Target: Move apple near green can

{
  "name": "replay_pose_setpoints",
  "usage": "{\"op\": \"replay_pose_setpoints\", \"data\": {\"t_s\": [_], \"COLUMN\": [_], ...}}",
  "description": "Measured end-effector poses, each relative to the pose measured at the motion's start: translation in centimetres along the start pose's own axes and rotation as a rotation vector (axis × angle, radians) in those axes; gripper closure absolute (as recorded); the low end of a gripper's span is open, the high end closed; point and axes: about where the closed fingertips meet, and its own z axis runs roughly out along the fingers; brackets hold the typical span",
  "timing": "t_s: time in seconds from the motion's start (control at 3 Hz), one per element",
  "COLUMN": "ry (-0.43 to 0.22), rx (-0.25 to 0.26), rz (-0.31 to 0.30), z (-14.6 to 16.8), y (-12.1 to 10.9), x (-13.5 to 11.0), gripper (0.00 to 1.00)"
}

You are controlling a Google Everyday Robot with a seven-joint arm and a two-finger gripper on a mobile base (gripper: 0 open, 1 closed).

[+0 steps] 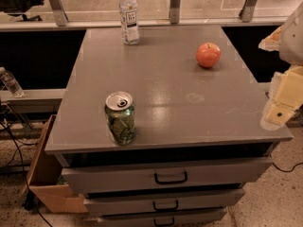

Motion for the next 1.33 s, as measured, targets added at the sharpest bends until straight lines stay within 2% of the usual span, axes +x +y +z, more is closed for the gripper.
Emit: {"op": "replay_pose_setpoints", "data": {"t_s": [0.33, 0.67, 1.33], "ry": [0.0, -0.061, -0.233], "rx": [0.0, 0.027, 0.123], "rz": [0.0, 0.005, 0.014], "z": [0.0, 1.1, 6.2], "y": [0.0, -2.5, -10.9], "x": [0.0, -0.1, -1.1], "gripper": [0.0, 0.0, 0.0]}}
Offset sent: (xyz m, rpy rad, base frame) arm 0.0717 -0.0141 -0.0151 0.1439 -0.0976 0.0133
